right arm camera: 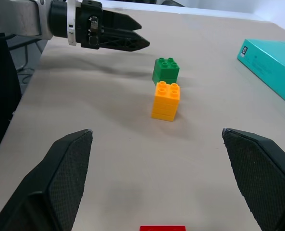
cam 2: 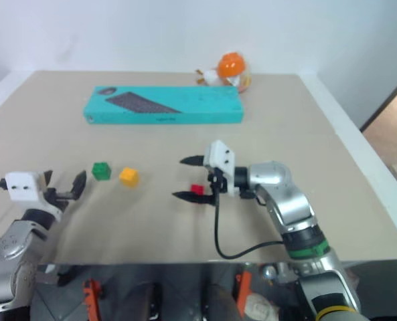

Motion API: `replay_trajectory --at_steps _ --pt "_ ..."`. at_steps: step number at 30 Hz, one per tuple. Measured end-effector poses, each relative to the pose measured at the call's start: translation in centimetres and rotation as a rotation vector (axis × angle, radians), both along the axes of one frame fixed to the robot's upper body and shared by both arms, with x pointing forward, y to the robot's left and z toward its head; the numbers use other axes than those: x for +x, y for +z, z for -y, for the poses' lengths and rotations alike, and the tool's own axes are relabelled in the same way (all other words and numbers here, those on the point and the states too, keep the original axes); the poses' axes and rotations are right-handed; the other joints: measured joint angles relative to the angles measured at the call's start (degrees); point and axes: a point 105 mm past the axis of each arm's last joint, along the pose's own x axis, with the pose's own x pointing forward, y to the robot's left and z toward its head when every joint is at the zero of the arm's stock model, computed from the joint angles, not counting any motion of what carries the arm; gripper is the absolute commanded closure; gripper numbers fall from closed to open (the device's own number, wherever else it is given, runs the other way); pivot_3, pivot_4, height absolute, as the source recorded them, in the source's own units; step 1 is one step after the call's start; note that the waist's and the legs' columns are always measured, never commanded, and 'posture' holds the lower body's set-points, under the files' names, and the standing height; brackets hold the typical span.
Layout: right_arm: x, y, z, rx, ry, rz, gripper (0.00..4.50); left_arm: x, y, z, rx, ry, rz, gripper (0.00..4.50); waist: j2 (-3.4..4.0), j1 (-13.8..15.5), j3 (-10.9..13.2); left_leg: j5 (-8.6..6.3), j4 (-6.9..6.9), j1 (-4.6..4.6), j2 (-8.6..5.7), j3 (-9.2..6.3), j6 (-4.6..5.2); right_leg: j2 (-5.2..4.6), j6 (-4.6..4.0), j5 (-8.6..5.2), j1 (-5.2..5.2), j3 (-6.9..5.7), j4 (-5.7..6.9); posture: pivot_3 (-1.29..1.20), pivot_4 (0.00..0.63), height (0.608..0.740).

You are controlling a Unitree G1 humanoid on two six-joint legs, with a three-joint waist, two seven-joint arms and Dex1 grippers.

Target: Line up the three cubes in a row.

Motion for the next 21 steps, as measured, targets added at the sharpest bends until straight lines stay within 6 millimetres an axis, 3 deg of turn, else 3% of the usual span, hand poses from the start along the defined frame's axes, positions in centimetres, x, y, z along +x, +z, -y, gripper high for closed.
replay_trajectory --at_steps 10,21 --pt "0.2 -0.1 0.7 -0.030 -0.023 0.027 0.03 1.2 -1.3 2.1 -0.016 -0.104 -0.051 0.00 -0.02 -0.01 0.00 0.00 0.00 0.00 0.01 0.02 0.00 -0.01 0.00 0.00 -0.01 0.02 0.00 0.00 0.150 0.740" --pt "0.3 0.0 0.8 -0.032 -0.036 0.044 0.03 2.9 -2.0 2.8 -0.005 -0.138 -0.083 0.00 -0.02 0.00 -0.01 0.00 0.00 0.00 -0.02 0.01 0.00 -0.02 0.02 0.02 0.00 0.01 0.00 0.00 0.150 0.740"
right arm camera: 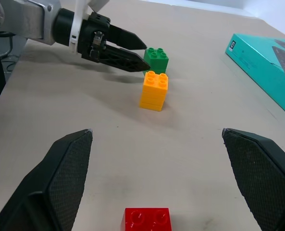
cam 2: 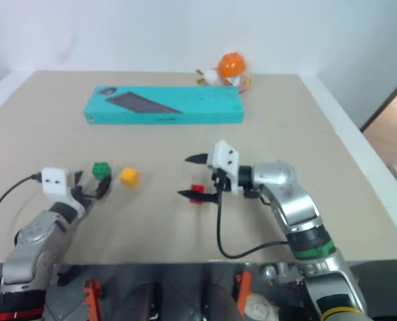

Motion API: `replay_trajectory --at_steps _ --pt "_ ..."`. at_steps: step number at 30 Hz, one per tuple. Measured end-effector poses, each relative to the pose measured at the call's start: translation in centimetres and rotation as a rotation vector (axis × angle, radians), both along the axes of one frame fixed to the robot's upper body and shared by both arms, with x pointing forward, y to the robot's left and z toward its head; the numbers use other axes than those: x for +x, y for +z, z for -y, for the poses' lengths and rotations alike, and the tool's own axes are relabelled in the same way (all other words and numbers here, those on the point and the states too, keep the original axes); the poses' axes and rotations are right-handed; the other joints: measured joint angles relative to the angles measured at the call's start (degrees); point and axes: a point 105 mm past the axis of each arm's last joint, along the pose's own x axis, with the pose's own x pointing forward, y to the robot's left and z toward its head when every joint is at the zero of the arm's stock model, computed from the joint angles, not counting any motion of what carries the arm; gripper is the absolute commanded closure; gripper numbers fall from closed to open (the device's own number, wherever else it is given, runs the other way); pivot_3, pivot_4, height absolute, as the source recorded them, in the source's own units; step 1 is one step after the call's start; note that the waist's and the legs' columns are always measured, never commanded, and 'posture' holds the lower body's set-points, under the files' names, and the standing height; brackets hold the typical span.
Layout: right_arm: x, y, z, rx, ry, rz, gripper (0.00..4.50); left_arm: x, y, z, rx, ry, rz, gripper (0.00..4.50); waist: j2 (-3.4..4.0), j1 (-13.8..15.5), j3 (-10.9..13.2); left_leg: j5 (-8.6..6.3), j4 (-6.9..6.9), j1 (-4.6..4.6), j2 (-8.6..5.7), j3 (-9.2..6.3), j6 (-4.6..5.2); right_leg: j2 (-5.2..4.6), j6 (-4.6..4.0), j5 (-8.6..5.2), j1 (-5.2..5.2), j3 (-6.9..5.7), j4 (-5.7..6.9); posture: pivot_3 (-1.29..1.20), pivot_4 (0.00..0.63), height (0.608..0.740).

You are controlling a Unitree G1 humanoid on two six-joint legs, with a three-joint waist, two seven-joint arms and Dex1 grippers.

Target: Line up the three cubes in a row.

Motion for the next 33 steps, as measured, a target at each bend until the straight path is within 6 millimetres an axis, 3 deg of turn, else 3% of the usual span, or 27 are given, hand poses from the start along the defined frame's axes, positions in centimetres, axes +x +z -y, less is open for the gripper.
replay_trajectory --at_steps 5,9,14,15,27,33 --pt "0.0 0.1 0.0 0.001 -0.001 0.010 0.03 0.8 -0.2 0.0 0.006 -0.004 -0.011 0.00 0.00 -0.01 0.00 0.00 -0.01 0.00 0.01 -0.01 0.00 0.02 0.00 0.00 0.00 -0.01 0.00 0.00 0.150 0.740" --pt "0.2 0.0 0.1 -0.005 -0.008 0.018 0.00 1.0 -0.3 0.3 0.017 -0.015 -0.016 1.19 0.00 -0.01 0.00 0.00 -0.01 0.00 0.01 0.00 0.00 0.01 0.01 0.00 0.00 0.00 0.00 0.00 0.150 0.740" --pt "0.2 0.0 0.1 -0.009 -0.009 0.027 0.00 1.1 -0.3 0.4 0.026 -0.013 -0.017 3.08 0.00 -0.01 0.00 0.00 -0.01 0.00 0.01 -0.01 0.00 0.01 0.01 0.00 0.00 0.00 0.00 0.00 0.150 0.740" --pt "0.2 0.0 0.1 -0.009 -0.009 0.028 0.00 1.1 -0.3 0.4 0.026 -0.012 -0.017 3.21 0.00 -0.01 0.00 0.00 -0.01 0.00 0.01 -0.01 0.00 0.01 0.01 0.00 0.00 -0.01 0.00 0.00 0.150 0.740" --pt "0.2 0.0 0.1 -0.009 -0.005 0.039 0.00 1.1 0.1 -0.5 0.058 -0.006 -0.003 3.20 -0.01 -0.01 0.01 0.00 -0.01 0.00 0.02 -0.01 0.00 0.02 0.00 -0.01 -0.01 -0.01 0.00 0.00 0.150 0.740" --pt "-0.2 0.2 0.4 -0.018 0.002 0.030 0.00 0.9 3.5 -1.8 0.124 -0.154 0.103 3.20 -0.02 0.01 0.02 0.00 -0.04 -0.04 0.03 -0.01 -0.01 -0.01 -0.05 -0.03 -0.05 -0.05 0.00 0.00 0.150 0.740"
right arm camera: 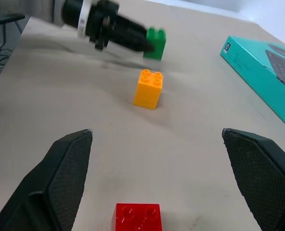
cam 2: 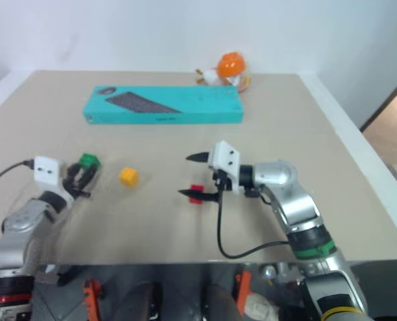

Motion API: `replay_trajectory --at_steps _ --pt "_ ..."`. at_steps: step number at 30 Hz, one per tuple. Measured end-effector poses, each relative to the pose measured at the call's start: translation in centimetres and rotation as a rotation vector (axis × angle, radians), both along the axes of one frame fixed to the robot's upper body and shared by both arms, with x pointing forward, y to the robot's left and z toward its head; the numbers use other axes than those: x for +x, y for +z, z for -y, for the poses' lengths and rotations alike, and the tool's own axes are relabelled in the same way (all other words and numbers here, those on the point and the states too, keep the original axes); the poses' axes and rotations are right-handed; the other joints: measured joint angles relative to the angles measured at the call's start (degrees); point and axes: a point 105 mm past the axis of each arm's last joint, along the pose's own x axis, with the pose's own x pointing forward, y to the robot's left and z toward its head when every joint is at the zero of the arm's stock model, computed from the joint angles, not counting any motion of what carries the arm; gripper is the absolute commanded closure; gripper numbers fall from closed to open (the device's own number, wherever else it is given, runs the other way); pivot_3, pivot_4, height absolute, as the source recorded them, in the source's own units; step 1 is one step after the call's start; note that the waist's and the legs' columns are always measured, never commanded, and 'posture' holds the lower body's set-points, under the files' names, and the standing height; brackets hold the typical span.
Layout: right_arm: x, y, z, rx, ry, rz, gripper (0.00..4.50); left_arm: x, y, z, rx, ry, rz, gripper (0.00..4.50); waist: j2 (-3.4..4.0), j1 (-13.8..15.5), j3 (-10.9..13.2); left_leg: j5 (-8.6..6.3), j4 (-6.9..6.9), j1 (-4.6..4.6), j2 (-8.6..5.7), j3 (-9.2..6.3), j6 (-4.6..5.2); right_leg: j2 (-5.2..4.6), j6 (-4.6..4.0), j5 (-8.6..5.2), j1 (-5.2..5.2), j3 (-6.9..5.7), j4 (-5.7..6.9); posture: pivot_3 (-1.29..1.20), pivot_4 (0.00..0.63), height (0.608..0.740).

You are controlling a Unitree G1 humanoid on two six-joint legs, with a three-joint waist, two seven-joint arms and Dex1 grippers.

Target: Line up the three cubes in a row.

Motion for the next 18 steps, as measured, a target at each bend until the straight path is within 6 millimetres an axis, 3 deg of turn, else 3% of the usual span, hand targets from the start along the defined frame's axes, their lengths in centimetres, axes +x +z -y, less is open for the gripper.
replay_trajectory --at_steps 3,6,11,18 --pt "-0.7 0.0 0.3 -0.007 0.015 -0.022 0.00 -0.1 3.9 1.3 0.021 -0.225 0.084 3.20 -0.03 0.14 0.01 0.01 0.01 -0.05 -0.01 -0.01 -0.03 -0.09 0.01 -0.04 0.02 -0.10 -0.01 0.00 0.150 0.740" --pt "-1.3 0.0 0.6 -0.014 0.017 -0.032 0.00 -0.9 6.6 3.2 0.034 -0.435 0.126 3.20 -0.03 0.02 0.01 0.00 -0.01 -0.02 -0.03 0.06 -0.04 -0.16 0.11 -0.06 0.02 0.02 -0.03 0.00 0.150 0.740" --pt "-1.9 0.2 1.4 -0.018 -0.004 -0.027 0.00 -3.1 5.4 7.3 0.082 -0.784 0.012 3.20 -0.03 0.00 0.02 -0.03 -0.04 -0.01 -0.09 0.05 -0.05 -0.04 0.12 -0.12 0.00 0.03 -0.03 0.00 0.150 0.740" --pt "-2.0 0.2 1.7 -0.016 -0.044 -0.014 0.00 -3.3 4.0 10.2 0.136 -1.015 -0.076 3.20 -0.02 0.02 0.02 -0.01 -0.03 0.01 -0.04 0.03 -0.05 0.09 -0.03 -0.11 0.02 -0.06 0.01 0.00 0.150 0.740"
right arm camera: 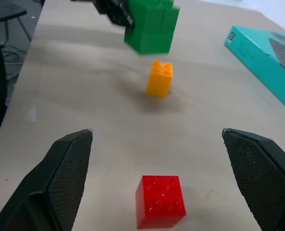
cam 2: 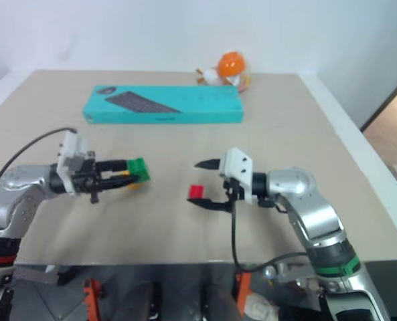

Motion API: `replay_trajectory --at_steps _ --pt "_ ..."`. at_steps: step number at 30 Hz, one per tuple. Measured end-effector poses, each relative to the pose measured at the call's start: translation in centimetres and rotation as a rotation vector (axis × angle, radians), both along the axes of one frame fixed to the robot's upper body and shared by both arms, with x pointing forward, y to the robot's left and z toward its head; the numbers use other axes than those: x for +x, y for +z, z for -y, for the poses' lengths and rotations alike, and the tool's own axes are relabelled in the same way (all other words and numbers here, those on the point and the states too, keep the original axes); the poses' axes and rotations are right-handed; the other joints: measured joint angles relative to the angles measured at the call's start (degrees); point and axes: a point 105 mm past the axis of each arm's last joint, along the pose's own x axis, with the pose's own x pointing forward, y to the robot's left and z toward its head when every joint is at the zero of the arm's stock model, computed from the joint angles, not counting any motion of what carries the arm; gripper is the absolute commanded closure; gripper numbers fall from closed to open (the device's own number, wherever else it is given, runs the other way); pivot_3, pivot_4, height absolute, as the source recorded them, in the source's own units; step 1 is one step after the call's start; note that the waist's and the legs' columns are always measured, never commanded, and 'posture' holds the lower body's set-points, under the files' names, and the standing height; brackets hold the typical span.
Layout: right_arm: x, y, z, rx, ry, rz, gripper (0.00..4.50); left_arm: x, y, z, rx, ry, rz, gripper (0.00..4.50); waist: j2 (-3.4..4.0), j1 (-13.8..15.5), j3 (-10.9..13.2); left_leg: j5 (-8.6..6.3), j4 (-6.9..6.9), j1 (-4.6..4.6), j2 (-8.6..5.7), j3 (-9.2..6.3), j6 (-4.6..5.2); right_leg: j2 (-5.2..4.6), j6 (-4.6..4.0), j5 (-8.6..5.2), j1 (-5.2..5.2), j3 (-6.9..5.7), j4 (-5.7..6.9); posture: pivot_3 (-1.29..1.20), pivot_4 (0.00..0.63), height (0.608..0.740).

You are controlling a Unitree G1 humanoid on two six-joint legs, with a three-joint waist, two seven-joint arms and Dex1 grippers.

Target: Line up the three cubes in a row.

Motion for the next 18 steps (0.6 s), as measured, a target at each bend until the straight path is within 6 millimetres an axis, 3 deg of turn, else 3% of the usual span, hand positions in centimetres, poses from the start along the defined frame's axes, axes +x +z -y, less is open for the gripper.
replay_trajectory --at_steps 10,18 --pt "-0.6 -0.3 0.8 0.005 -0.070 -0.001 0.00 1.2 -4.2 2.1 0.196 -0.135 -0.031 3.20 0.00 -0.02 0.00 -0.01 0.00 -0.04 -0.06 0.01 0.00 -0.06 0.10 -0.05 -0.04 0.06 0.00 0.00 0.150 0.740" --pt "-0.9 -0.7 0.9 0.014 -0.073 -0.036 0.00 1.7 -5.1 3.0 0.219 -0.155 -0.021 3.20 0.00 -0.01 0.00 0.00 0.04 -0.04 -0.06 -0.03 0.00 -0.05 0.11 -0.04 0.00 0.07 0.00 0.00 0.150 0.740"
